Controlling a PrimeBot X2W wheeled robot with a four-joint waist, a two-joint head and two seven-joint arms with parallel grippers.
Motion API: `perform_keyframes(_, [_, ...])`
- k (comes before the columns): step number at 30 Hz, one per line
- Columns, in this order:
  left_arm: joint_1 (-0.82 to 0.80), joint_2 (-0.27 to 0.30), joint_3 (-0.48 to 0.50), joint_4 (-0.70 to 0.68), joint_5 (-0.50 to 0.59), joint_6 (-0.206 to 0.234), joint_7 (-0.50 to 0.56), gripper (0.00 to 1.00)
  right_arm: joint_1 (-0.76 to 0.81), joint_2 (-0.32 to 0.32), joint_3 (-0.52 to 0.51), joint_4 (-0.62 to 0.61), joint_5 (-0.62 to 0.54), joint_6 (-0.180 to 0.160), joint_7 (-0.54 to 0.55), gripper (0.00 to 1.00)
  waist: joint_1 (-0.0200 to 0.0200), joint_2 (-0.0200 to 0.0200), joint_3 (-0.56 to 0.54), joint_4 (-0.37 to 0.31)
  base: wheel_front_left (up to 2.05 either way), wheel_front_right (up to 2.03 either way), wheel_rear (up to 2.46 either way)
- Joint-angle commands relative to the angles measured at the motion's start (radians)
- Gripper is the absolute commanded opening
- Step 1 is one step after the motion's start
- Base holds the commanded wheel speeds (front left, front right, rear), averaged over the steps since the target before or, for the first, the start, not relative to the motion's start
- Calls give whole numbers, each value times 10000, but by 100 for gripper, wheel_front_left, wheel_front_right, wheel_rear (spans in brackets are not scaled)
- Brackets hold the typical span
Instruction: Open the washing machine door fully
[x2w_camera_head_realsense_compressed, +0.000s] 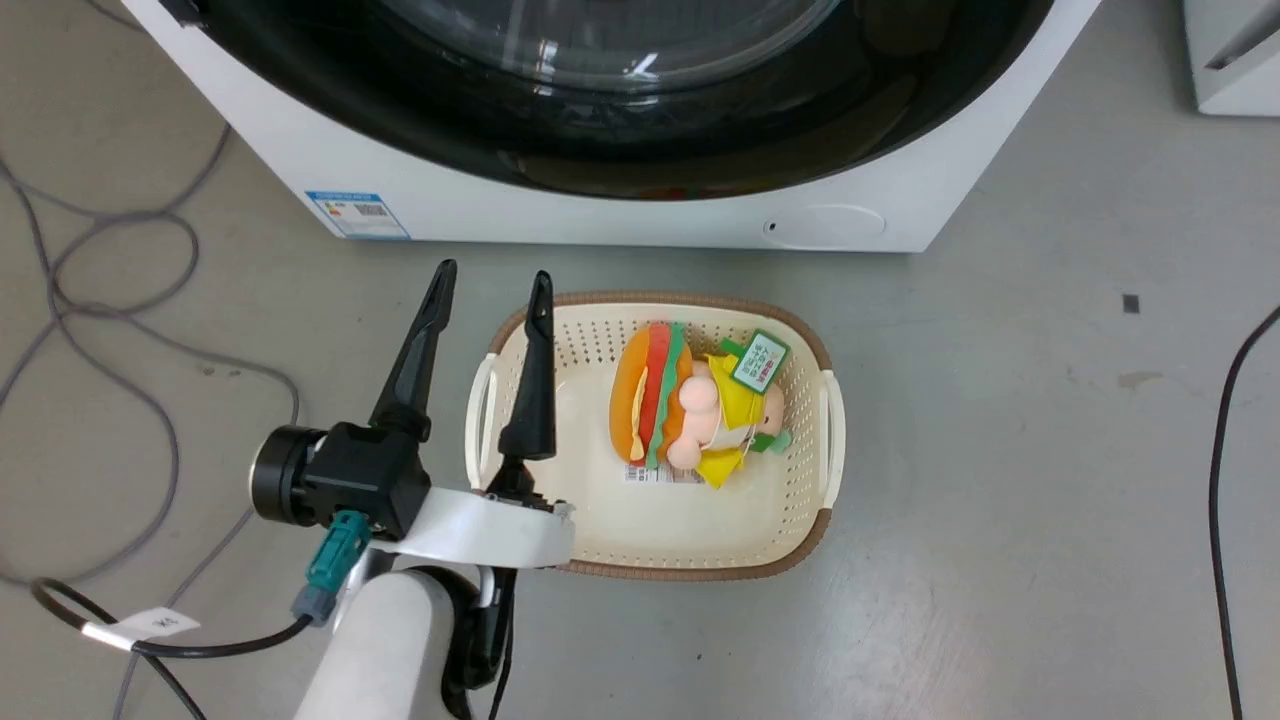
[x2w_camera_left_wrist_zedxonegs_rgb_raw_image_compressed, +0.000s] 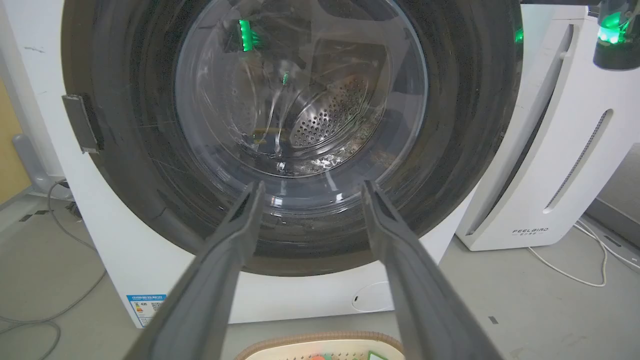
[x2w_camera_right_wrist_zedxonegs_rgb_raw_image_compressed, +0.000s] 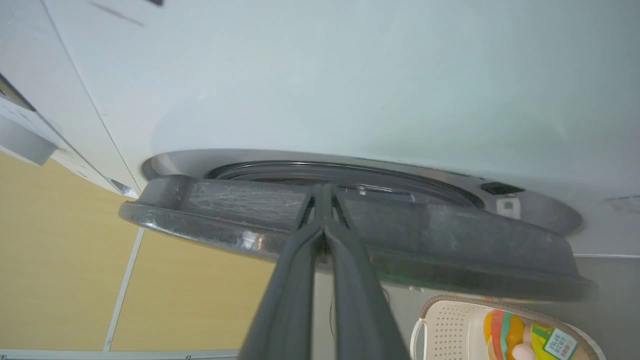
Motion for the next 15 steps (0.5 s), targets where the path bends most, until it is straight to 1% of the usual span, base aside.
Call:
perform_keyframes(1, [-212,16,-60,-48,-45,51,-114,100,-379,58,165,241,288,10,74,0,-1,0,78,33,0,0,0])
perform_keyframes(10, [-255,16,-119,-34,-113,113,-114,100,-155,328,455,241,52,10,159,0,-1,0,141,51,0,0,0])
perform_keyframes(15, [-244,16,-112,-17,-76,106,-114,100,30,463,487,241,25,10,11,0,-1,0,154,4,0,0,0])
